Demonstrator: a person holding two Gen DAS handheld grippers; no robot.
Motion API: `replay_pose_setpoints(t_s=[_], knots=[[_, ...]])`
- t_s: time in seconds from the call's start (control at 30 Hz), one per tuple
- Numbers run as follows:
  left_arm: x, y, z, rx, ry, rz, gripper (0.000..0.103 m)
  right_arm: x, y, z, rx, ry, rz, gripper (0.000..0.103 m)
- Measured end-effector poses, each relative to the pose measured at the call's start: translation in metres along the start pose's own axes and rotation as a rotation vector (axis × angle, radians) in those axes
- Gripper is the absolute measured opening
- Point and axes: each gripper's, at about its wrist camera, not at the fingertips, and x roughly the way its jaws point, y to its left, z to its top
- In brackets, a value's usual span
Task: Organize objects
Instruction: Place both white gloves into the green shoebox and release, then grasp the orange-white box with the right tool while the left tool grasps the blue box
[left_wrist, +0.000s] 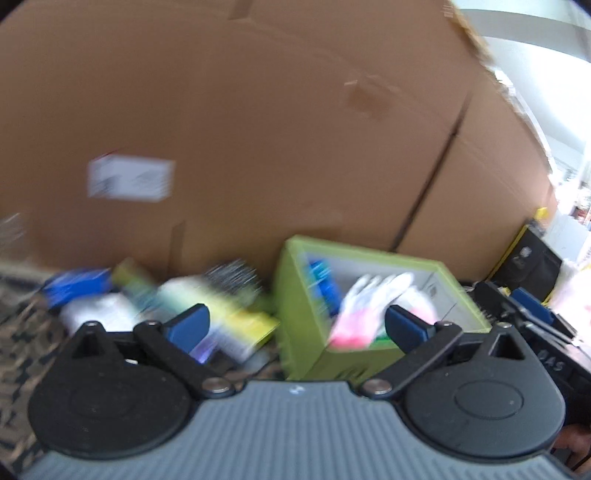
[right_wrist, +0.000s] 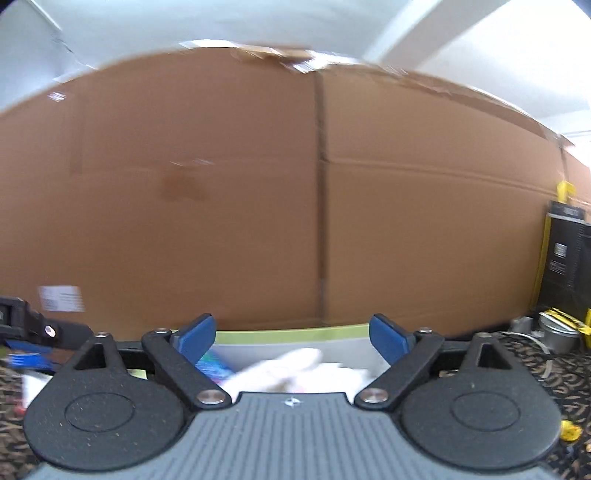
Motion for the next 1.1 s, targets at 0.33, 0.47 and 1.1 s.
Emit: replay_pose_setpoints(t_s=[0.33, 0.47, 1.1], knots=[[-0.062, 0.090, -0.046, -0.039, 0.019, 0.238, 0.103, -0.011, 0.087, -0.054, -0.013, 0.168, 0.272, 0.094], [-0.073, 0.113, -0.049, -0.059, 0.017, 0.279, 0.103, 0.002, 0.128, -0.070, -0.040, 0.263, 0.373, 0.094], [0.007, 0.143, 0.025, -0.083, 0.037, 0.294, 0.103, 0.023, 0.212, -0.085, -0.342, 0.310, 0.420, 0.022]])
